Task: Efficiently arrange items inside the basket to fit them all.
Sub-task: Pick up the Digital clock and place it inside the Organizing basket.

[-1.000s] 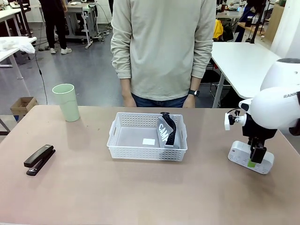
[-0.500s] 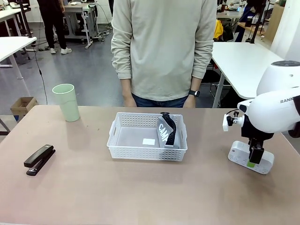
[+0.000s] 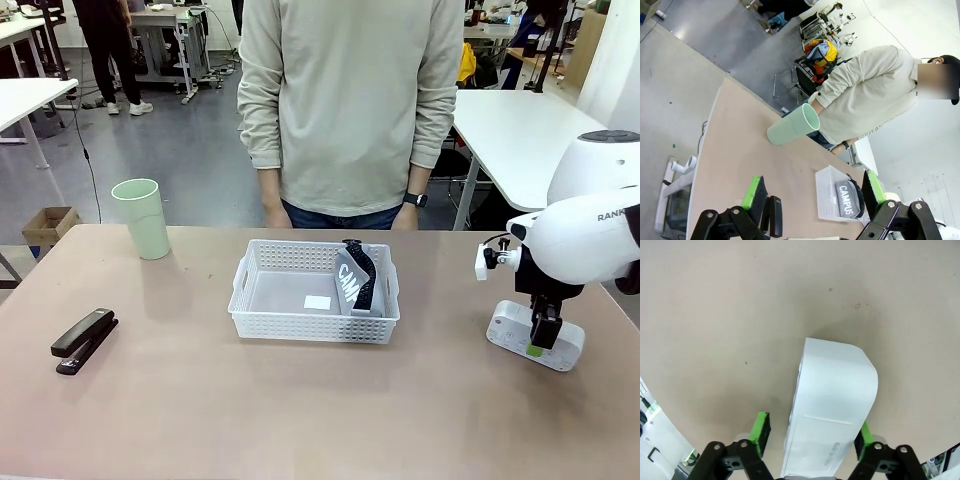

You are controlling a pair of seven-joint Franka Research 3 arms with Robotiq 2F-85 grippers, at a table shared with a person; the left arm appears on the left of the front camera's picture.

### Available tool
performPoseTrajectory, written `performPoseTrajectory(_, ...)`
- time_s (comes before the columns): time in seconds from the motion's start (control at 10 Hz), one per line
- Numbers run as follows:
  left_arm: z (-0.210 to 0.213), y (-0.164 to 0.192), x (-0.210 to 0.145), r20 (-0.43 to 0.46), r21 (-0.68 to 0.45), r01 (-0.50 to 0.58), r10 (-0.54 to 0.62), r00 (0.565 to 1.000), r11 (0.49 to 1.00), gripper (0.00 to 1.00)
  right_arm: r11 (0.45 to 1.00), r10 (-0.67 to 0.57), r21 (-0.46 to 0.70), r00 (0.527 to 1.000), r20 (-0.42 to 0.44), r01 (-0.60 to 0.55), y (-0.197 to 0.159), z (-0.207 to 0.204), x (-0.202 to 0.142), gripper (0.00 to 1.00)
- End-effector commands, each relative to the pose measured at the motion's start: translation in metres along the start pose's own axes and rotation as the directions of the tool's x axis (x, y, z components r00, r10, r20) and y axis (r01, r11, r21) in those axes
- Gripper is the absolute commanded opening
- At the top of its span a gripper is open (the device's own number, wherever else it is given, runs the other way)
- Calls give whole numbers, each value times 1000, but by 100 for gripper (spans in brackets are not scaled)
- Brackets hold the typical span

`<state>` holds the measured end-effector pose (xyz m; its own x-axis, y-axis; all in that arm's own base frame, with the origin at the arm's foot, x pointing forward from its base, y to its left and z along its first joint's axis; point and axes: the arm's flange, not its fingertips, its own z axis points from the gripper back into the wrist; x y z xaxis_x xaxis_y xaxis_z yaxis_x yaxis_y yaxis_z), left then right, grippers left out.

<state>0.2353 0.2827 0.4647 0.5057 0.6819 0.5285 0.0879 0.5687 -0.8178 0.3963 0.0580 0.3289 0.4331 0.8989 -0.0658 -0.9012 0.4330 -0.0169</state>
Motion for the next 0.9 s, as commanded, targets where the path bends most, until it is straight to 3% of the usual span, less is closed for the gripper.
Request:
performPoseTrajectory(0.0,-2,3,1,18,-21,25,-24,1000,999,100,999,-14,-31,1000,20,15,31,-16,-25,0)
performPoseTrajectory(0.1,-2,3,1,18,-21,25,-24,1000,999,100,999,-18,-33,1000,22,19,32,-16,-25,34)
performPoseTrajectory(0.2,-2,3,1,18,-21,25,-24,1000,999,100,999,-22,-32,999,26,22,32,-16,-25,0)
performPoseTrajectory(0.6,-2,3,1,18,-21,25,-24,1000,999,100,999,-31,-22,999,30,31,31,-5,-27,0)
performPoseTrajectory(0.8,-2,3,1,18,-21,25,-24,1000,999,100,992,-32,-117,999,44,36,29,81,-22,0)
